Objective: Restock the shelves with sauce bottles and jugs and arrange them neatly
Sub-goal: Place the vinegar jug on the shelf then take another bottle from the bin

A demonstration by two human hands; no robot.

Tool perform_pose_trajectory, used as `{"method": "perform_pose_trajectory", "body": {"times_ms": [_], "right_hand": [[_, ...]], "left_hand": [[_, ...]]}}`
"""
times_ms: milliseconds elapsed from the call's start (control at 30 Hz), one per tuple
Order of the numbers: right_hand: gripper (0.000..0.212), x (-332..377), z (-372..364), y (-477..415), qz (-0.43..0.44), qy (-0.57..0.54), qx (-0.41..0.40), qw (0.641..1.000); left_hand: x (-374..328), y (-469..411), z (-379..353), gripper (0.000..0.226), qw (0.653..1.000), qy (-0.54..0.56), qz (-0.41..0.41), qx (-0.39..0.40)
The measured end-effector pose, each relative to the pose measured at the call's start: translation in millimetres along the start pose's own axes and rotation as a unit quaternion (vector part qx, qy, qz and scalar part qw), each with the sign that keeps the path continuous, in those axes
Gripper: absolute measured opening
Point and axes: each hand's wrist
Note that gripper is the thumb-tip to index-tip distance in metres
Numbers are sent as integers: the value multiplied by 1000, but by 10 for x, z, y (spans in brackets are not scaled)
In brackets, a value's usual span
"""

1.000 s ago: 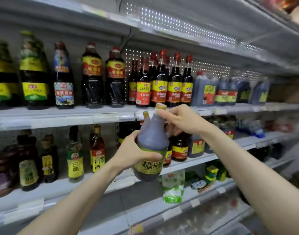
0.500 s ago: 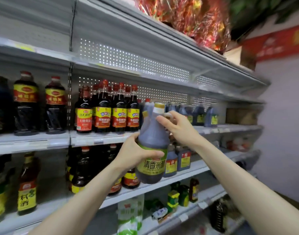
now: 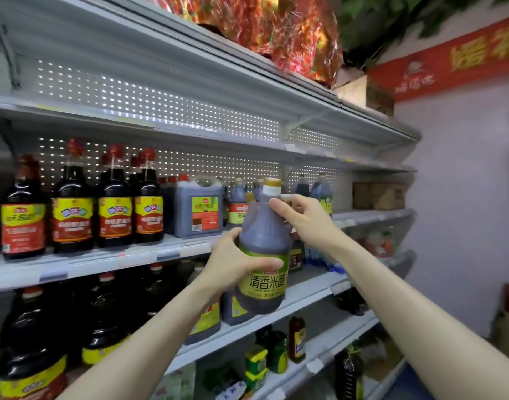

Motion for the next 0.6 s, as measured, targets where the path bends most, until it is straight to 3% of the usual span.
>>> {"method": "perform_pose_trajectory", "body": {"times_ms": [300, 367, 500, 600], "right_hand": [[16, -1269, 876, -559, -30, 10, -36, 999], [8, -1552, 1088, -800, -35, -5, -45, 998], [21, -2030, 1441, -1187, -52, 6, -49, 997], [17, -2335, 1579, -1415, -59, -5, -50, 997]], "left_hand": [[527, -1219, -1096, 76, 999, 20, -28, 35], [610, -1599, -1356, 70, 999, 18, -38, 31], [771, -2200, -1783, 64, 998, 20, -52, 28], [891, -2546, -1970, 64, 998, -2, -58, 25]]}}
Point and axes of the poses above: each hand's wrist, its own y-axis away from the middle knuckle, its own z-axis out of the back of the hand, x = y × z, and after that the axes turned 4 degrees about y, right-handed
